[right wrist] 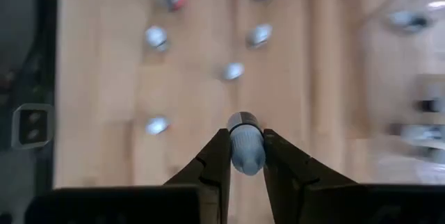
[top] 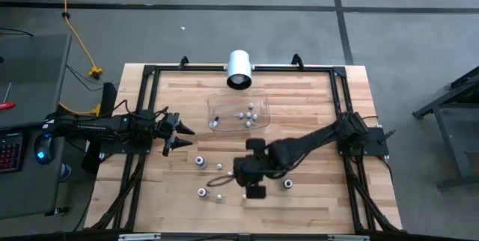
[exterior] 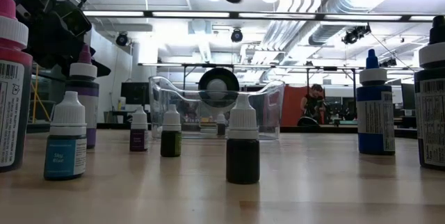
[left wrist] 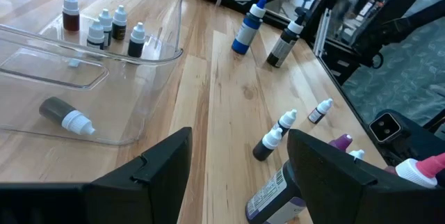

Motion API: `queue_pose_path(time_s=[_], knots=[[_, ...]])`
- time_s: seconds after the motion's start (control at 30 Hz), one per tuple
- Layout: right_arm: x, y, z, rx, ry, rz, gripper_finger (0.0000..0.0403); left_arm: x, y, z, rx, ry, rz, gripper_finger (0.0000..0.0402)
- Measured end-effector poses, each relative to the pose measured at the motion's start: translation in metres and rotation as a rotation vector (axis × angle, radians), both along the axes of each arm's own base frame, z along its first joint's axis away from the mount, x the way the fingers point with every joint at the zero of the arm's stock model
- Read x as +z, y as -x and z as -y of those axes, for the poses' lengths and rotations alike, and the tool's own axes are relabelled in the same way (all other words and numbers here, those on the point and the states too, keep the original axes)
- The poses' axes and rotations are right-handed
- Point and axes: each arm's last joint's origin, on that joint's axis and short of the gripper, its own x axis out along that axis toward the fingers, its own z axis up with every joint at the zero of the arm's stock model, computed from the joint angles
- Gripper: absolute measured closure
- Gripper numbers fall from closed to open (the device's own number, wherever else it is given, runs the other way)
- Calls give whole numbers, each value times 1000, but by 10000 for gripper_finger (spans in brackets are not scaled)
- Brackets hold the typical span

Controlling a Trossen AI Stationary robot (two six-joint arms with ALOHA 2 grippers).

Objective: Pick & Place food coloring
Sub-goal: Put the small black food coloring bottle into the transparent bin

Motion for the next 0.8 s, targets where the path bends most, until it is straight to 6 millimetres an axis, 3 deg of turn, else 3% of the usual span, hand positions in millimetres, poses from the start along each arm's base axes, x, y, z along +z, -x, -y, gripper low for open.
queue_pose_path(time_s=[0.17, 0.37, 0.6, 0.8], knots=[[23, -9, 28, -64, 14, 63, 342, 0, 0, 0, 0, 0, 1, 167], [28, -22, 73, -173, 3, 88, 342, 0, 0, 0, 0, 0, 1, 167], [18, -37, 127, -299, 2, 87, 341, 0, 0, 0, 0, 0, 0, 167], [-6, -52, 169, -374, -38, 39, 339, 0, 0, 0, 0, 0, 0, 167]])
